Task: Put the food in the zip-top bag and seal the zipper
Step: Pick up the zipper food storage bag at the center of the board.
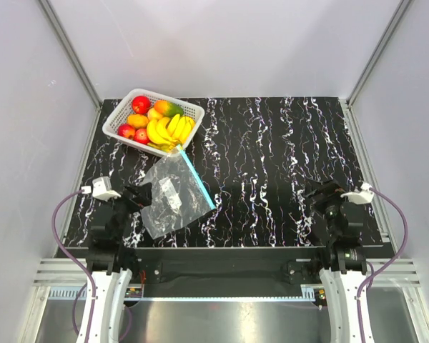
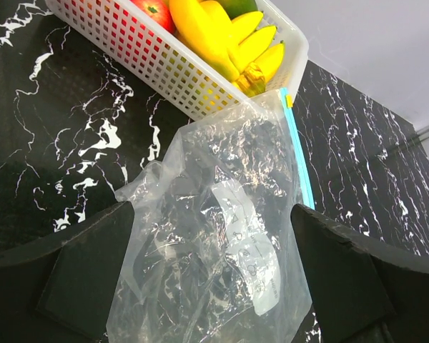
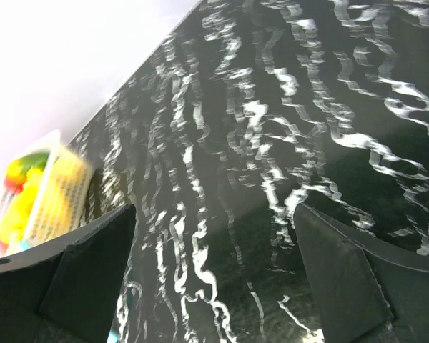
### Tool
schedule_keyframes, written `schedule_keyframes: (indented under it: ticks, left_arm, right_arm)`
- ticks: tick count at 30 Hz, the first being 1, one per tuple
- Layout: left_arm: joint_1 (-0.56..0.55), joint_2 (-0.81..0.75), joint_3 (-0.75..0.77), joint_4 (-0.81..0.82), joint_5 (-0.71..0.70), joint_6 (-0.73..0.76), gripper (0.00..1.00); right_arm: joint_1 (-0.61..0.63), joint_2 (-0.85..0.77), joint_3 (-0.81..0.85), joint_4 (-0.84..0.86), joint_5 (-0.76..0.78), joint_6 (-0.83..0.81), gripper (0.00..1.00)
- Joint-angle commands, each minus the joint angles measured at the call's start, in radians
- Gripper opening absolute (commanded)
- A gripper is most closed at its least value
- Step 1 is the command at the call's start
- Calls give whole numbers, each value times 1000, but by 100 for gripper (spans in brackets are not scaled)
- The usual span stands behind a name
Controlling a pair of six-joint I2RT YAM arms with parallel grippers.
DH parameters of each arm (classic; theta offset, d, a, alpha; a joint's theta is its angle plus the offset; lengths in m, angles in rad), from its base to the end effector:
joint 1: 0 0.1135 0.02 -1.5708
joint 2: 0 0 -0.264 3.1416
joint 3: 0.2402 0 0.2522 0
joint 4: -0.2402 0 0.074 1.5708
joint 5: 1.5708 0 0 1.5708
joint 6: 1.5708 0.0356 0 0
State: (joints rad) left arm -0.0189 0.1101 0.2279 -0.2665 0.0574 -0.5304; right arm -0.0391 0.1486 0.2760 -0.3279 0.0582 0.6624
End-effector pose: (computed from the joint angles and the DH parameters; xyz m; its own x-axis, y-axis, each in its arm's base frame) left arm 0.1021 -0.0040 0.2147 -0.1660 -0.5020 -0.8488 -0.0097 0.8615 -0.5076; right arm 0.1014 -0.0060 0.2214 -0.0979 0.6183 -0.7798 0.1981 0.7800 0.5936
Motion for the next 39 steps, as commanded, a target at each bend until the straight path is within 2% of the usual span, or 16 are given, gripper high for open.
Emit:
schedule_keyframes:
  ticks: [1, 5, 7, 11, 12, 17, 19, 22, 26, 29, 39]
  left_arm:
    - [-1, -18, -15, 58, 47, 13, 99]
    - [-1, -9, -16, 61, 44, 12, 99]
    - [-1, 0, -19, 69, 42, 10, 99]
    - [-3, 19, -19, 79, 45, 12, 99]
    - [-1, 20, -19, 78, 45, 12, 99]
    - [-1, 19, -21, 76, 47, 9, 99]
    - [-1, 20, -21, 78, 45, 9, 99]
    - [-3, 30, -18, 78, 45, 10, 99]
    - [-3, 33, -18, 79, 53, 12, 99]
    - [-3, 30, -18, 79, 55, 12, 99]
    - [-3, 46, -19, 90, 68, 13, 99]
  right_arm:
    - [4, 40, -14, 148, -212, -93, 100]
    - [4, 190, 26, 263, -412, -110, 100]
    - [5, 354, 66, 386, -565, -109, 95]
    - [34, 688, 152, 582, -747, -87, 86]
    - [109, 804, 170, 627, -756, -98, 75]
    - [330, 1125, 333, 705, -678, -116, 72]
    - [401, 1210, 397, 785, -690, -83, 64]
    - [459, 1365, 506, 817, -686, -69, 54]
    - [548, 1557, 630, 826, -679, -73, 54]
    - [571, 1650, 707, 817, -664, -80, 54]
    - [670, 1875, 855, 869, -707, -34, 55]
